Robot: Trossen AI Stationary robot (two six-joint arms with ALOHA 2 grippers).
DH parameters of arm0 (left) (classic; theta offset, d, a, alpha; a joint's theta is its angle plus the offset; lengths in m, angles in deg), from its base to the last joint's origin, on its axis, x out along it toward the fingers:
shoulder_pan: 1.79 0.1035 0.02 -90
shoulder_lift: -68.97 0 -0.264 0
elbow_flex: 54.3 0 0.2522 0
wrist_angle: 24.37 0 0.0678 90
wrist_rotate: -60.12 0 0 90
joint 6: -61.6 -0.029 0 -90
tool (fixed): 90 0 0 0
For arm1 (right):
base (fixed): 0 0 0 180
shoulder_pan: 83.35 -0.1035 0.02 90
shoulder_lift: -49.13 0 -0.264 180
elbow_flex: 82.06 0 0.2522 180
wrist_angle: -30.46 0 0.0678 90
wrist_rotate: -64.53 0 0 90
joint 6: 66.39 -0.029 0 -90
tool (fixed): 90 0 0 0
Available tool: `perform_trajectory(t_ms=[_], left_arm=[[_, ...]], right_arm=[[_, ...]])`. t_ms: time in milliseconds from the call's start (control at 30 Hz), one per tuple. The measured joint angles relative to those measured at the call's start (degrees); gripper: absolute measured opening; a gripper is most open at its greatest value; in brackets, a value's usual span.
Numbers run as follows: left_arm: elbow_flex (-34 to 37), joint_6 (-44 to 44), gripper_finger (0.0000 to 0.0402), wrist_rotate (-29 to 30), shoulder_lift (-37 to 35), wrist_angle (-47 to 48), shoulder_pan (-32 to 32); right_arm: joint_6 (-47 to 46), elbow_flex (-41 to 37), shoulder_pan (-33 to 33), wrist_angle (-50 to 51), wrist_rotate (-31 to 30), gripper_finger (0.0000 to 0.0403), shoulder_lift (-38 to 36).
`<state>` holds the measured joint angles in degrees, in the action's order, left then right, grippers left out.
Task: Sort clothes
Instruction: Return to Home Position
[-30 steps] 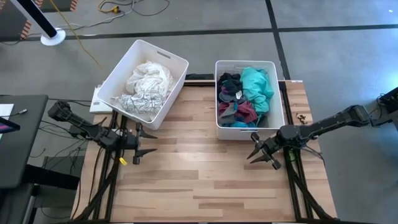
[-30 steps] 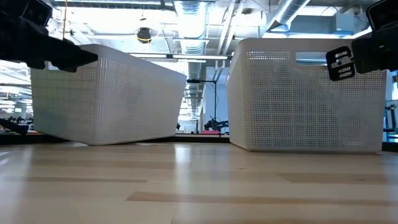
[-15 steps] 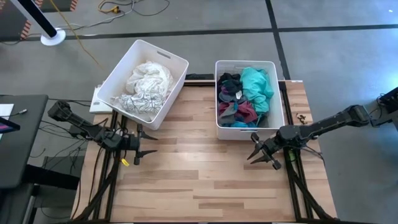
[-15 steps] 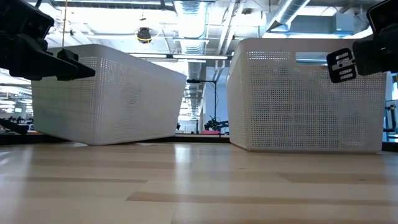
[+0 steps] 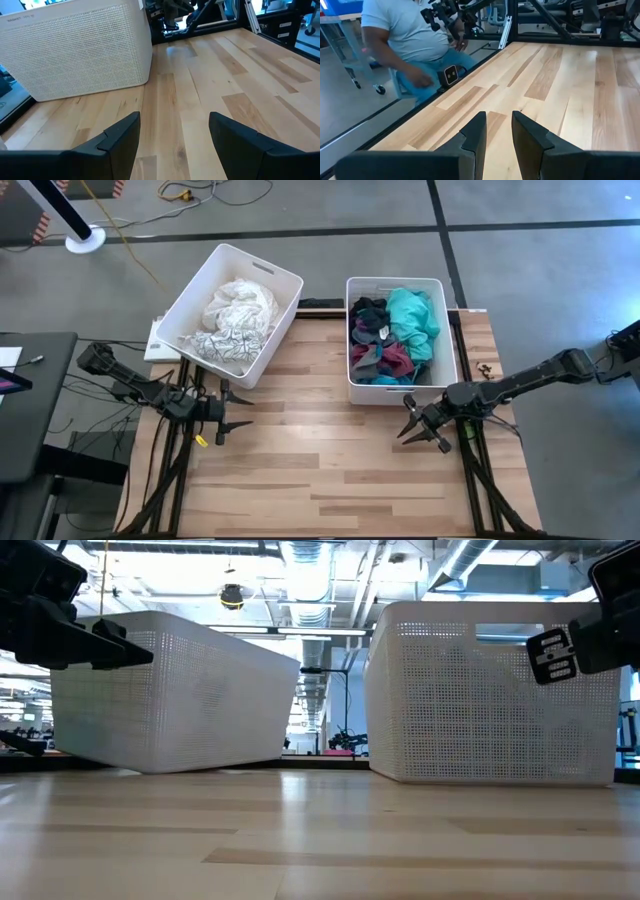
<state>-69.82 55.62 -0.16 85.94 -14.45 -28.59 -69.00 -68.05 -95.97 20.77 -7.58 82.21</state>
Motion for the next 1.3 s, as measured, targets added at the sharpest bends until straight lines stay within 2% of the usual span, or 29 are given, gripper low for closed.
perform_trajectory(t_ms=[1300], left_arm=[[0.0, 0.0, 0.0231, 0.0, 0.0, 0.1, 0.0]], right_arm=[[0.0, 0.0, 0.0, 0.9, 0.0, 0.0107, 0.0]])
